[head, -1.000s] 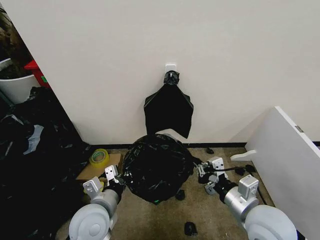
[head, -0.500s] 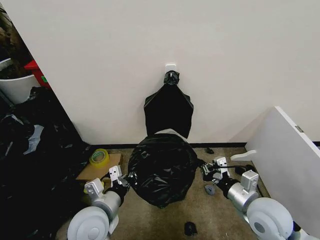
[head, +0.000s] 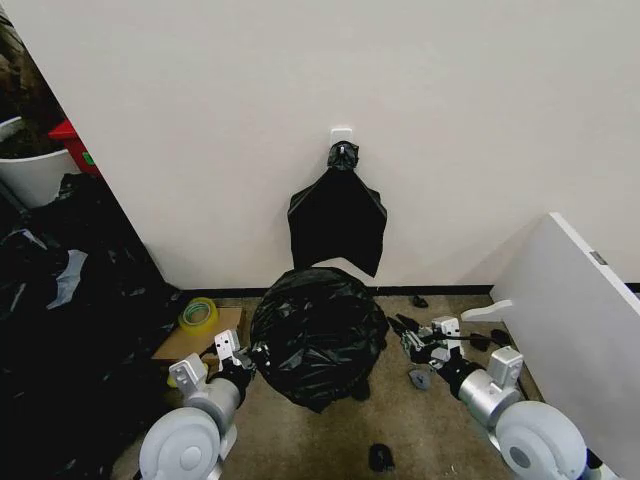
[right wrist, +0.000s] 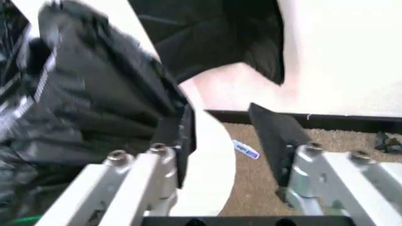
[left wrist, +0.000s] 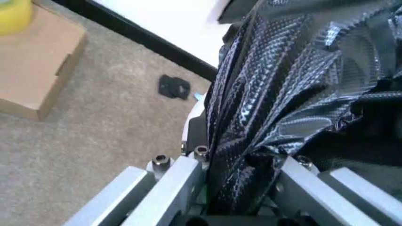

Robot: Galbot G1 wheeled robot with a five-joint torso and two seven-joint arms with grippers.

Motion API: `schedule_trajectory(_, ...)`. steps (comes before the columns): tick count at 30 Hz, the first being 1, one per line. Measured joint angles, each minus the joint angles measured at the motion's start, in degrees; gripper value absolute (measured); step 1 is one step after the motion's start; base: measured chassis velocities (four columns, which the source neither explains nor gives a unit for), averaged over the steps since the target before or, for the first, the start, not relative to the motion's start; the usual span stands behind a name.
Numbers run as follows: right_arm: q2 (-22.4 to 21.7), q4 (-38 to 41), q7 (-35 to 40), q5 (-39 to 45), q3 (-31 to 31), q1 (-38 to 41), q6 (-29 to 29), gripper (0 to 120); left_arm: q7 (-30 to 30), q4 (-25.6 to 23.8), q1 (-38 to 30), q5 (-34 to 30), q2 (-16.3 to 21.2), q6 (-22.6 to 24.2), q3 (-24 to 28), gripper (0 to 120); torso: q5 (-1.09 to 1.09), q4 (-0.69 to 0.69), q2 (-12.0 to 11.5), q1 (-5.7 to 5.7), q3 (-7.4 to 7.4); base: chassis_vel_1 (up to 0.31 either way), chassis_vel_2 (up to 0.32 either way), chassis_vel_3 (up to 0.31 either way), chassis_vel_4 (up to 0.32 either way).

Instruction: Place the garbage bag over the trash bin.

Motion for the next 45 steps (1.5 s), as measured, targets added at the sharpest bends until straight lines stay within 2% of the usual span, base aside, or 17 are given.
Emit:
schedule_trajectory(2, -0.3, 0.8, 0.0, 2.3, 2.2, -1.0, -0.2, 49, 0.2, 0.4, 0.1, 0.4, 0.4, -0.2, -0.3, 0, 0.00, 0.00, 0.0, 0.00, 0.00, 0.000, 0.000, 0.000, 0.000)
schedule_trajectory(4, -0.3, 1.1, 0.0, 3.0, 2.6, -1.2, -0.3, 51, 0.5, 0.4, 0.3, 0.9, 0.4, -0.3, -0.3, 0, 0.00, 0.00, 0.0, 0.00, 0.00, 0.000, 0.000, 0.000, 0.000)
schedule_trajectory(6, -0.6, 2.0, -0.5, 6.4, 4.6, -1.6, -1.4, 62, 3.2, 0.4, 1.3, 4.3, 0.9, -1.3, -0.1, 0, 0.00, -0.01, 0.0, 0.00, 0.00, 0.000, 0.000, 0.000, 0.000)
schedule_trajectory(7, -0.6, 2.0, -0.5, 6.4, 4.6, -1.6, -1.4, 62, 3.2, 0.4, 1.3, 4.3, 0.9, -1.3, -0.1, 0, 0.00, -0.01, 0.0, 0.00, 0.00, 0.000, 0.000, 0.000, 0.000)
schedule_trajectory(8, -1.3, 2.1, -1.7, 9.8, 6.3, -1.2, -2.9, 70, 6.2, 0.4, 2.0, 6.9, 1.5, -2.0, 0.1, 0, 0.00, 0.00, 0.0, 0.00, 0.00, 0.000, 0.000, 0.000, 0.000)
schedule_trajectory(9, -1.3, 2.1, -1.7, 9.8, 6.3, -1.2, -2.9, 70, 6.2, 0.4, 2.0, 6.9, 1.5, -2.0, 0.1, 0, 0.00, 0.00, 0.0, 0.00, 0.00, 0.000, 0.000, 0.000, 0.000)
schedule_trajectory(12, -3.9, 0.3, -5.7, 18.2, 9.0, 0.8, -6.5, 84, 10.4, 1.0, 2.5, 11.5, 2.5, -3.5, 0.3, 0, 0.01, -0.01, 0.0, 0.00, 0.00, 0.000, 0.000, 0.000, 0.000)
schedule_trajectory(14, -4.7, -0.5, -7.0, 19.9, 9.3, 1.4, -7.2, 87, 11.2, 1.0, 2.6, 12.1, 2.7, -3.8, 0.4, 0, 0.02, 0.00, 0.0, 0.00, 0.00, 0.000, 0.000, 0.000, 0.000)
schedule_trajectory(16, -7.4, -3.1, -11.4, 24.3, 9.1, 3.8, -9.7, 97, 14.0, 1.0, 3.3, 14.6, 3.4, -4.8, 0.9, 0, -0.01, 0.00, 0.0, 0.00, 0.00, 0.000, 0.000, 0.000, 0.000)
schedule_trajectory(21, -9.3, -5.3, -14.5, 27.1, 5.9, 8.5, -11.8, 100, 17.6, 0.8, 3.9, 18.1, 3.9, -6.2, 2.0, 0, -0.01, 0.03, 0.0, 0.00, 0.00, 0.000, 0.000, 0.000, 0.000)
schedule_trajectory(23, -9.3, -5.5, -14.7, 27.1, 5.7, 8.8, -11.9, 100, 18.1, 0.9, 3.6, 18.2, 4.1, -6.3, 2.2, 0, 0.00, 0.03, 0.0, 0.00, 0.00, 0.000, 0.000, 0.000, 0.000)
schedule_trajectory(25, -8.7, -6.0, -15.0, 27.8, 5.2, 10.1, -12.4, 100, 20.0, 1.6, 2.3, 18.8, 5.3, -6.9, 2.6, 0, -0.01, -0.05, 0.0, 0.00, 0.00, 0.000, 0.000, 0.000, 0.000)
schedule_trajectory(29, -8.5, -7.1, -15.3, 28.8, 4.2, 12.2, -13.3, 100, 21.8, 2.2, 2.0, 19.6, 6.6, -7.6, 3.0, 0, 0.00, 0.01, 0.0, 0.00, 0.01, 0.000, 0.000, 0.000, 0.000)
schedule_trajectory(31, -8.6, -8.1, -15.4, 29.4, 3.3, 13.8, -13.6, 100, 22.8, 2.4, 2.1, 20.6, 7.1, -8.1, 3.0, 0, -0.02, -0.01, 0.0, 0.00, 0.00, 0.000, 0.000, 0.000, 0.000)
schedule_trajectory(42, -8.1, -11.5, -17.1, 29.6, -1.1, 18.9, -15.5, 99, 24.3, 3.4, 1.9, 22.3, 6.7, -9.0, 3.6, 0, 0.00, 0.00, 0.0, 0.00, 0.00, 0.000, 0.000, 0.000, 0.000)
schedule_trajectory(45, -8.3, -12.3, -18.4, 28.7, -1.9, 19.0, -16.1, 93, 24.4, 3.6, 1.7, 22.7, 6.5, -9.0, 3.8, 0, 0.00, 0.00, 0.0, 0.00, 0.00, 0.000, 0.000, 0.000, 0.000)
